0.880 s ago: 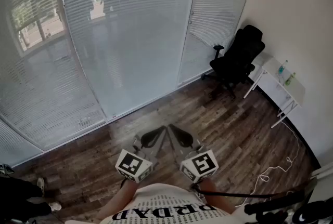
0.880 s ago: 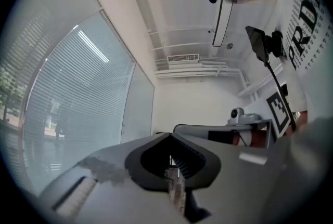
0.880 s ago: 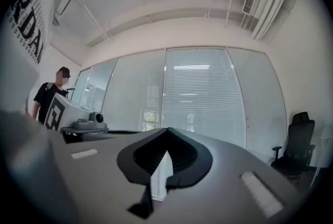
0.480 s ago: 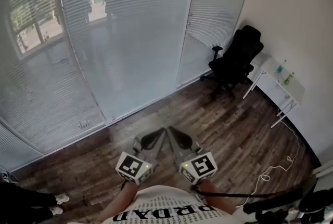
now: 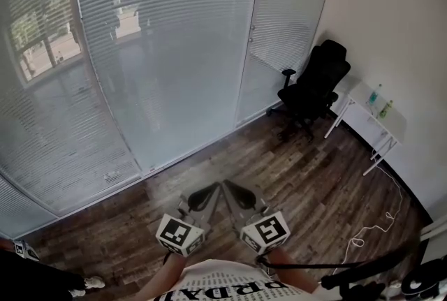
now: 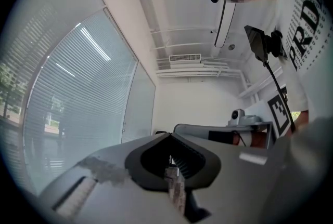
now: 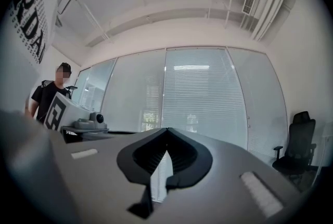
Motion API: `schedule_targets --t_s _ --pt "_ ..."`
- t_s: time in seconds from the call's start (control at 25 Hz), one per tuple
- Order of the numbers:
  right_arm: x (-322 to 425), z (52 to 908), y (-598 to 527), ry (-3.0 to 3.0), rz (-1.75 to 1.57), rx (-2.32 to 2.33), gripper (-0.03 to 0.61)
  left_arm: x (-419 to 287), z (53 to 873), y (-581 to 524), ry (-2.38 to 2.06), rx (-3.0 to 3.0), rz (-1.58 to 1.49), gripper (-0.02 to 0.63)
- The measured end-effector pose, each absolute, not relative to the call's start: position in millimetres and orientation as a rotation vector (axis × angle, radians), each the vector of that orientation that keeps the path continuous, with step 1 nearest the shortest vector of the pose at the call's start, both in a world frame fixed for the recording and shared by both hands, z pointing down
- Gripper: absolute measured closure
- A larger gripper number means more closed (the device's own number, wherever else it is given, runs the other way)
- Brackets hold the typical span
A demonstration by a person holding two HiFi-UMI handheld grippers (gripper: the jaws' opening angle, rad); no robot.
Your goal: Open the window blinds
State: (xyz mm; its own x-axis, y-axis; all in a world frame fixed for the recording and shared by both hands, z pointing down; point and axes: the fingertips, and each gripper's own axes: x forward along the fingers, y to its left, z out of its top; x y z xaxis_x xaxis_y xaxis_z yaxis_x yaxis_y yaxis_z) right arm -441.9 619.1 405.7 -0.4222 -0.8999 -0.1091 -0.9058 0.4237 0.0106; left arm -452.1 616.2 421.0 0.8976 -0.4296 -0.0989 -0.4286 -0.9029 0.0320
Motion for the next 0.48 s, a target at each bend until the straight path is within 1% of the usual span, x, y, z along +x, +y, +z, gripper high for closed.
schedule_targets --t_s 0.24,0.48 --pt "-455 424 633 2.58 0.068 -1.649 0.572 -466 440 633 -0.683 3.036 -0.162 0.623" --pt "-452 430 630 2.582 0.036 -1.649 0.571 -463 445 629 -0.689 3.017 -0.154 0.623"
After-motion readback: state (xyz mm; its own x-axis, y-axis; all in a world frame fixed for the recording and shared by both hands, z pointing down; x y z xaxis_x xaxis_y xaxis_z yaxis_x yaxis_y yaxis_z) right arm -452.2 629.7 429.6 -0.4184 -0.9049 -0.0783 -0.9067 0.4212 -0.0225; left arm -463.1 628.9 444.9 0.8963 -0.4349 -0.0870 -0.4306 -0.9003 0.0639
